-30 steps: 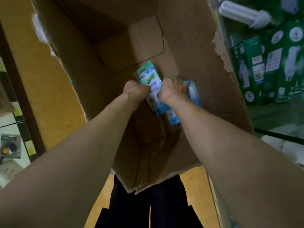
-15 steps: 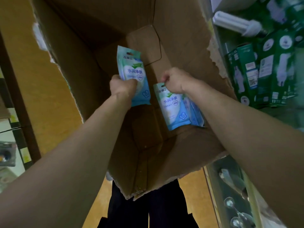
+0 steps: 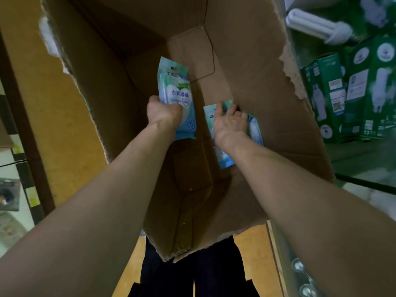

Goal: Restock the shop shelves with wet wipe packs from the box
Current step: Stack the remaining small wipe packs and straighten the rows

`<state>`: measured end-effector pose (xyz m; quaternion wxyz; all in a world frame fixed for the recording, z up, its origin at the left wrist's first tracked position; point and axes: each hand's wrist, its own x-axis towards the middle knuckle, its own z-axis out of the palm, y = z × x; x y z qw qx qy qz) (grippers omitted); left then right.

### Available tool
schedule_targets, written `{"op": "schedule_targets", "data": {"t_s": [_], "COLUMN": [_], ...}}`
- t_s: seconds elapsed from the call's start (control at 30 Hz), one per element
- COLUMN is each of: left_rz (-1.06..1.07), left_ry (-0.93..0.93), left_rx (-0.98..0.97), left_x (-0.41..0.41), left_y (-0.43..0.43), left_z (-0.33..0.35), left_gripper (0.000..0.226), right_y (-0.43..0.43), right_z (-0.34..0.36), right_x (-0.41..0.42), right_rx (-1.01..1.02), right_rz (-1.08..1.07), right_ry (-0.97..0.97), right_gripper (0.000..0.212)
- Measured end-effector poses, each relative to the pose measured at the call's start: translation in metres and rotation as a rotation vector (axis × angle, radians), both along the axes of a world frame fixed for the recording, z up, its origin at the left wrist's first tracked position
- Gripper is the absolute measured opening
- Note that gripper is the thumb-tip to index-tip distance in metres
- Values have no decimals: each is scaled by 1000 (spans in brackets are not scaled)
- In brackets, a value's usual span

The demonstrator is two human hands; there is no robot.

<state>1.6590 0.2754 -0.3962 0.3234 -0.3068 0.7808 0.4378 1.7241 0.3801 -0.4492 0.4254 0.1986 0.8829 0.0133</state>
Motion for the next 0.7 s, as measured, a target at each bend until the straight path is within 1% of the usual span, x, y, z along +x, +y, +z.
{"op": "schedule_targets", "data": {"t_s": [0.1,0.23,0.27,0.3,0.4,0.47,0.53,0.6,0.7], "left_rz": [8,-7,-14,-24,-56,-85,-108,-115,-102], "left_ry": [1,-2,-3,-5,-10,13,64,116,197], "left_rx": [7,-8,-13,-18,-32,-47,-62,-66,-57], "left_x": [0,1,1,1,2,2,2,2,5], "left_y": [-1,-1,-1,-1,-1,-1,-1,-2,-5], "left_z": [-2,-4,-5,-5,-3,3,12,25,52], "left_gripper": [42,41,41,41,42,42,39,31,27], "right_y": [-1,2,4,7,13,13,12,12,15], "right_z": [-4,-1,0,1,11,21,34,54,94], "right_x": [5,1,-1,-3,-9,-11,-13,-15,-20], "right_rx": [-10,-125,-143,-157,-235,-340,-408,-433,-456], "right_rz": [-78,-268,-316,-365,-498,-608,-698,-763,-740], "right_ry": [74,178,216,253,267,305,380,428,483], "right_gripper": [108,105,100,89,47,34,31,36,34]}}
